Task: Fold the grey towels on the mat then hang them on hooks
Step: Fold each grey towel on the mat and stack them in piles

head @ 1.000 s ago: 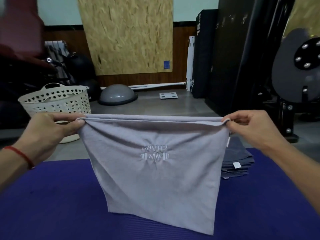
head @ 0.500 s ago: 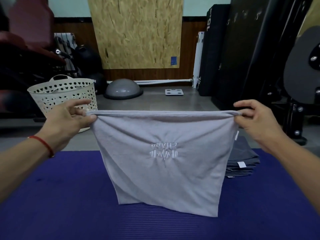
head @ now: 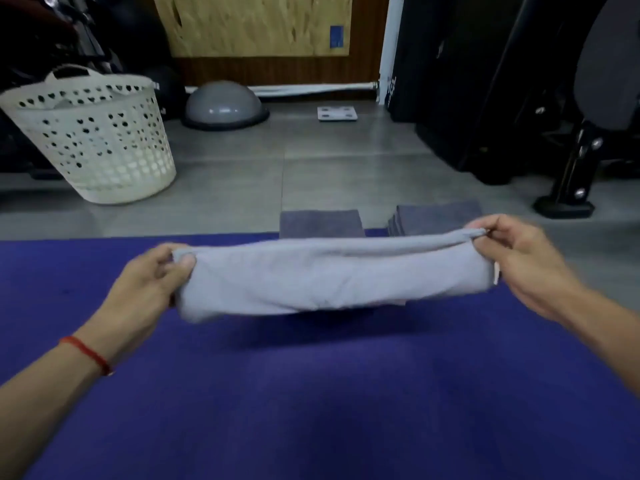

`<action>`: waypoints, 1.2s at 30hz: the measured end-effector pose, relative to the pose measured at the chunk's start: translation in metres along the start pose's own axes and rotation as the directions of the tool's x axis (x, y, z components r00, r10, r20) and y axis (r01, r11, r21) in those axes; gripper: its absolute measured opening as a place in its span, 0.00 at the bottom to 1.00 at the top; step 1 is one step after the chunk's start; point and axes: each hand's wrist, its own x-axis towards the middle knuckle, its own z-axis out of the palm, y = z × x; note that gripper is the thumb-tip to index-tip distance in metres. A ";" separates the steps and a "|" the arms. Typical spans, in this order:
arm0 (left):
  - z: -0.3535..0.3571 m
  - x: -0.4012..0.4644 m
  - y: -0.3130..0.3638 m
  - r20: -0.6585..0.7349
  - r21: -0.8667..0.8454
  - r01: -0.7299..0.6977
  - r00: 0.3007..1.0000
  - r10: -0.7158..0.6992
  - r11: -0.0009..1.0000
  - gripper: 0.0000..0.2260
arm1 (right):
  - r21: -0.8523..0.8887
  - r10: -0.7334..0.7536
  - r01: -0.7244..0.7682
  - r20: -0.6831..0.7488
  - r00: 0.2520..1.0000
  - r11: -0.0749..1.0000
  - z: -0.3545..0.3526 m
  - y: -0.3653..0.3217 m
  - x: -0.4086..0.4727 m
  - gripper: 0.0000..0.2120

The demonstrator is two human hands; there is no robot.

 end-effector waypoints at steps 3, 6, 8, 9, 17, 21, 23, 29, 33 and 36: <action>0.008 -0.061 -0.077 0.179 0.069 0.276 0.942 -0.284 0.959 0.09 | -0.153 0.209 -0.188 0.135 0.969 0.970 0.010 0.079 -0.060 0.12; 0.017 -0.120 -0.138 0.274 0.146 0.482 0.819 -0.504 0.864 0.11 | -0.304 0.396 -0.321 0.231 0.889 0.897 0.019 0.143 -0.121 0.12; 0.015 -0.144 -0.156 0.298 0.188 0.515 0.782 -0.548 0.836 0.15 | -0.363 0.434 -0.333 0.244 0.867 0.870 0.020 0.163 -0.152 0.13; 0.011 -0.152 -0.160 0.312 0.201 0.499 0.783 -0.538 0.843 0.16 | -0.377 0.443 -0.336 0.245 0.863 0.863 0.018 0.165 -0.164 0.13; -0.031 -0.220 -0.163 0.496 0.586 -0.169 0.848 -0.186 0.793 0.14 | -0.615 0.385 0.075 0.579 0.718 0.785 -0.009 0.168 -0.246 0.18; -0.042 -0.230 -0.188 0.794 0.473 -0.558 0.606 -0.054 0.682 0.10 | -0.639 0.369 0.284 0.690 0.623 0.715 -0.001 0.178 -0.250 0.17; -0.030 -0.214 -0.178 0.823 0.444 -0.498 0.554 -0.120 0.745 0.11 | -0.665 0.458 0.292 0.709 0.537 0.687 0.009 0.164 -0.222 0.12; 0.034 -0.056 -0.170 0.376 0.698 -0.090 0.890 -0.257 0.710 0.16 | -0.678 0.331 -0.052 0.289 0.899 0.734 0.062 0.172 -0.065 0.10; 0.072 0.040 -0.182 -0.024 0.561 0.440 0.855 -0.518 0.701 0.12 | -0.603 0.571 -0.501 -0.089 0.816 0.621 0.097 0.199 0.019 0.16; 0.085 0.070 -0.192 -0.123 0.380 0.596 0.791 -0.599 0.708 0.17 | -0.481 0.653 -0.637 -0.161 0.740 0.602 0.113 0.218 0.036 0.19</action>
